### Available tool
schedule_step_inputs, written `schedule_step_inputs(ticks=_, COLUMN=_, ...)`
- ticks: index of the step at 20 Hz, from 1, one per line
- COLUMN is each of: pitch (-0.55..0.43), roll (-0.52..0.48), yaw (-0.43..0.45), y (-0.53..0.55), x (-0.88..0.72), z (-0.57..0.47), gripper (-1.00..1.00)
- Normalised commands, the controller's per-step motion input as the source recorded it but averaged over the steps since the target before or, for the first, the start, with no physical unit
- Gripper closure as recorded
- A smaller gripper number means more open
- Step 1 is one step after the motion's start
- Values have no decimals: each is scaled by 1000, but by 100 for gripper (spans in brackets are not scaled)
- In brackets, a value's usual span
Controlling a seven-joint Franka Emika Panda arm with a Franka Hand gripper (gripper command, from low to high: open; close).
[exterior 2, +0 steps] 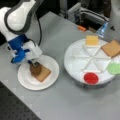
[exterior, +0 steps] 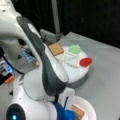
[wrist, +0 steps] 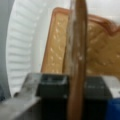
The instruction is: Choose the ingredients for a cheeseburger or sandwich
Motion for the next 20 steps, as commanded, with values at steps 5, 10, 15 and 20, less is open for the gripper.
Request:
schedule_step_inputs(ticks=5, pitch=-28, roll=-180, yaw=103, y=86, x=-78, z=-33, gripper=100)
schedule_step_inputs(ticks=10, pitch=-45, roll=-180, yaw=116, y=67, x=-92, z=-62, gripper=100)
schedule_step_inputs(ticks=15, pitch=-63, roll=-160, yaw=119, y=37, x=-98, z=-74, gripper=100)
schedule_step_inputs(ticks=20, pitch=-73, roll=-139, yaw=106, y=35, x=-99, z=-83, gripper=100)
